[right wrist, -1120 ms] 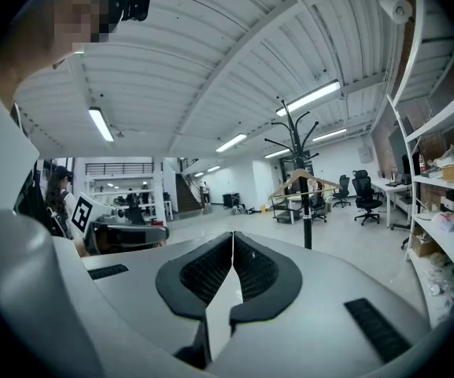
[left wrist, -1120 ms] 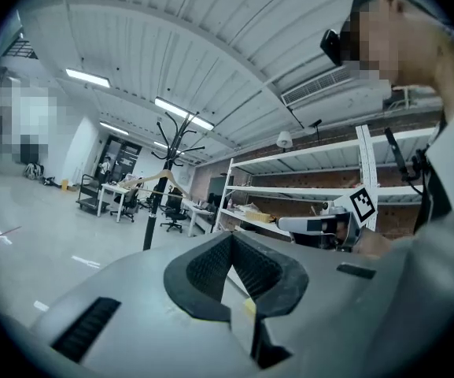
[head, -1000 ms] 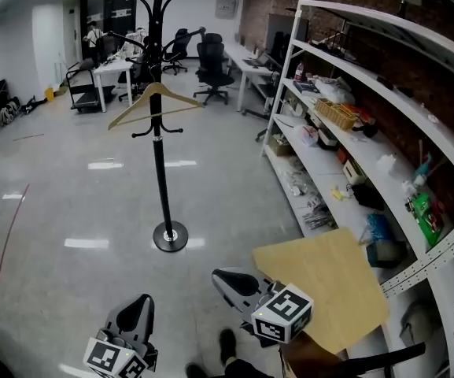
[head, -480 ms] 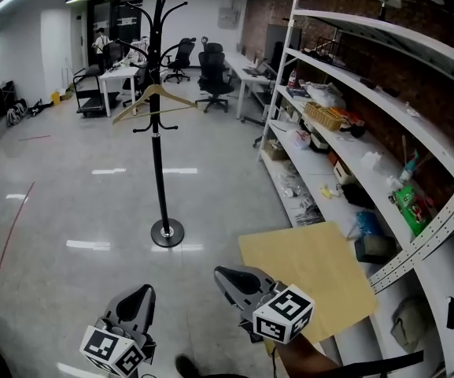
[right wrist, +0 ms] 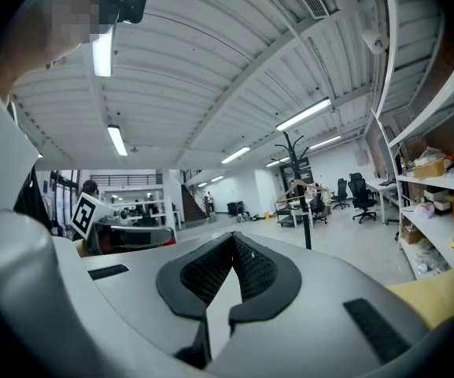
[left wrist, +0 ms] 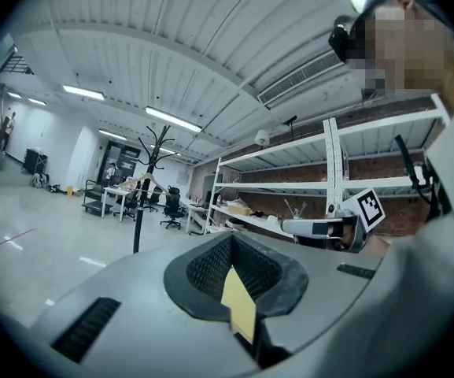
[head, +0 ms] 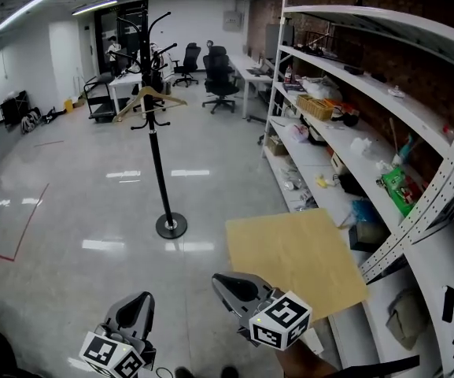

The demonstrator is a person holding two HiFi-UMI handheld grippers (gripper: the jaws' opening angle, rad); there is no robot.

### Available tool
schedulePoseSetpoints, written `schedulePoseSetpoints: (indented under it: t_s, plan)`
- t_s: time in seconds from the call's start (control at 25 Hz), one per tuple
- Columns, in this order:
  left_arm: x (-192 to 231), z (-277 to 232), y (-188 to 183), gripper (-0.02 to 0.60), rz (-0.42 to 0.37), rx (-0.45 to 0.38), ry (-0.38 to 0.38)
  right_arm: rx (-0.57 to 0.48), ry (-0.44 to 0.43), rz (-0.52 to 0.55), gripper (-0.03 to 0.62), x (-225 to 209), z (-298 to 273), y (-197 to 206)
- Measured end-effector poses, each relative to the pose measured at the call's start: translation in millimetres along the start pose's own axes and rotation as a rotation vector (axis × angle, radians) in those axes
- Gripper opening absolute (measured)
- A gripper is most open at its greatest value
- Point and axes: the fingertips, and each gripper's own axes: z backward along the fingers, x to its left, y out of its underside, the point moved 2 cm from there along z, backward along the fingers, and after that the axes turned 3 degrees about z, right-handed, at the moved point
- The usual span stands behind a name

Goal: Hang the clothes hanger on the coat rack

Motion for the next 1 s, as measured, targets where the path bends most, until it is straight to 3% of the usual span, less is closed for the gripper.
schedulePoseSetpoints:
  t_s: [0.28,0.52,0.64,1.0]
  plan:
    - [13,34,-10,0.000,-0.028,-0.019,0.000,-0.012,0.017,0.047,0.006,38,-1,-12]
    - [31,71,-8,0.000,-0.005,-0.040,-0.024,0.013,0.015,0.071,0.006,72,-8,-12]
    - [33,79,-11,0.000,-0.037,-0.050,-0.033,0.014,0.030,0.076,0.006,80,-9,-12]
    - [35,95,-15,0.000,-0.007,-0.057,-0.025,0.024,0.002,0.097,0.006,103,-7,-15]
